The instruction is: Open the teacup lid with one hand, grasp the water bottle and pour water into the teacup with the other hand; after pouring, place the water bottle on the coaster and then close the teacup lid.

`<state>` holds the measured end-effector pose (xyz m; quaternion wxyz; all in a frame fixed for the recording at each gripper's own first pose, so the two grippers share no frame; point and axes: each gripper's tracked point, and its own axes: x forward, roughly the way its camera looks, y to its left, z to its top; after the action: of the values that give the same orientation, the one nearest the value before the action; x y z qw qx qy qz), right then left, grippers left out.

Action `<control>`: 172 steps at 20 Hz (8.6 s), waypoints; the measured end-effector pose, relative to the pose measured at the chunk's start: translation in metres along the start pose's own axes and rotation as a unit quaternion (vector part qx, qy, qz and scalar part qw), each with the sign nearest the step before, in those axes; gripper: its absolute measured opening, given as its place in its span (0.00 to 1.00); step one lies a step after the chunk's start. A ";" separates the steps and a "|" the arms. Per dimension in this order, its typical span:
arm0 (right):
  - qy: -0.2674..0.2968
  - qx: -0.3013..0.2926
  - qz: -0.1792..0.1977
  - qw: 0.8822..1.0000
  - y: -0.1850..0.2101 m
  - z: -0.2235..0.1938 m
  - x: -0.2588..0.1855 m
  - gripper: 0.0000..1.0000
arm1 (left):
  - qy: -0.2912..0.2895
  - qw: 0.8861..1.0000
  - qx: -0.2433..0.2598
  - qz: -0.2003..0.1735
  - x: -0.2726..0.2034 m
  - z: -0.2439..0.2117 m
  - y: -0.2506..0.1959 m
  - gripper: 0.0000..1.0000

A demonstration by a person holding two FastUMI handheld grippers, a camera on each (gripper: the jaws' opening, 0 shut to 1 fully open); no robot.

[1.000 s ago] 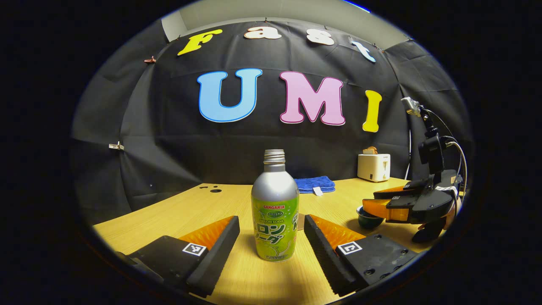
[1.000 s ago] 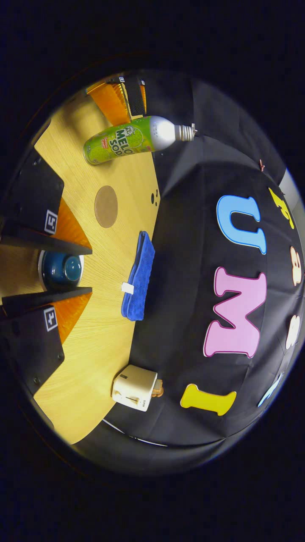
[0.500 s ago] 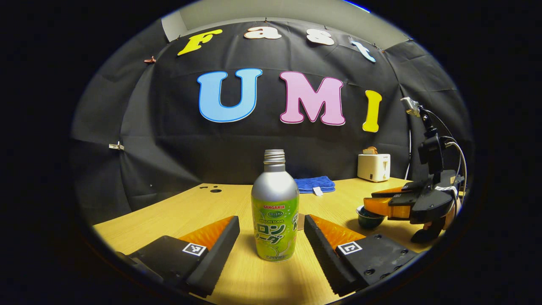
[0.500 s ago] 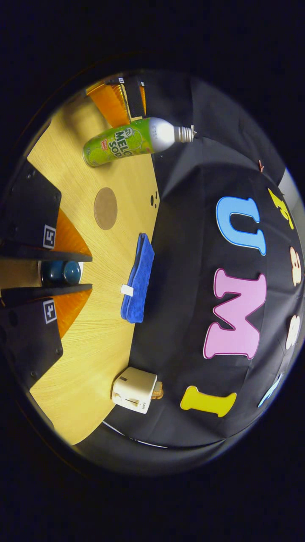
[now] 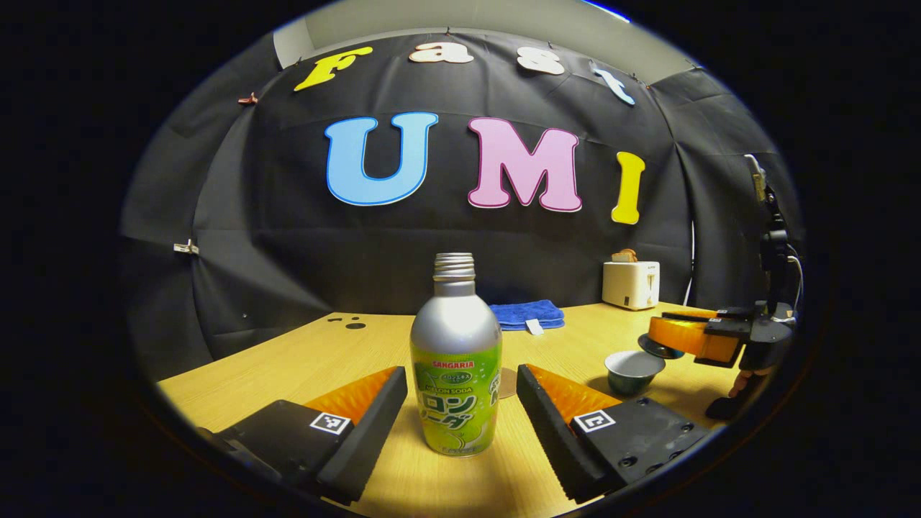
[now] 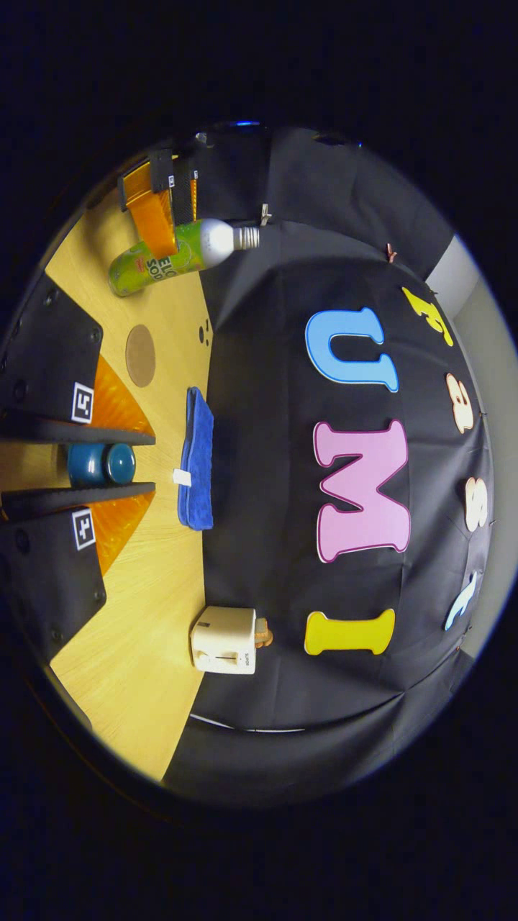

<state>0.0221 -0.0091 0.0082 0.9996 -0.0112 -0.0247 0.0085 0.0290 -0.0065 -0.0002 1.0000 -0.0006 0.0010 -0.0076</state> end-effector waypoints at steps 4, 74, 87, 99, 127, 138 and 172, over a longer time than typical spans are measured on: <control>0.001 -0.001 0.000 1.000 -0.005 0.001 -0.007 0.28 | 0.000 1.000 0.001 -0.003 0.019 0.001 0.001 0.97; -0.001 -0.001 -0.047 0.999 -0.133 0.007 -0.020 0.28 | 0.044 0.480 0.863 -0.149 0.073 0.011 -0.100 0.79; -0.002 -0.001 -0.044 0.999 -0.132 0.006 -0.020 0.28 | 0.047 0.422 0.894 -0.140 0.076 0.039 -0.106 0.79; -0.001 -0.001 -0.043 0.999 -0.132 0.007 -0.020 0.28 | 0.052 0.397 0.905 -0.142 0.074 0.037 -0.109 0.79; -0.002 -0.001 -0.044 0.999 -0.132 0.007 -0.020 0.28 | 0.028 0.388 0.911 -0.135 0.066 0.042 -0.114 0.79; -0.002 -0.002 -0.048 0.999 -0.133 0.006 -0.021 0.28 | -0.012 0.543 0.834 -0.097 0.059 0.061 -0.111 0.78; -0.003 -0.002 -0.062 0.998 -0.136 0.006 -0.020 0.28 | 0.029 0.995 -0.006 -0.092 0.164 0.010 -0.048 0.91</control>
<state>0.0038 -0.1448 0.0168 0.9981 -0.0112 -0.0282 -0.0538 0.1918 -0.0568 0.0091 0.9945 -0.0066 0.0297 -0.1000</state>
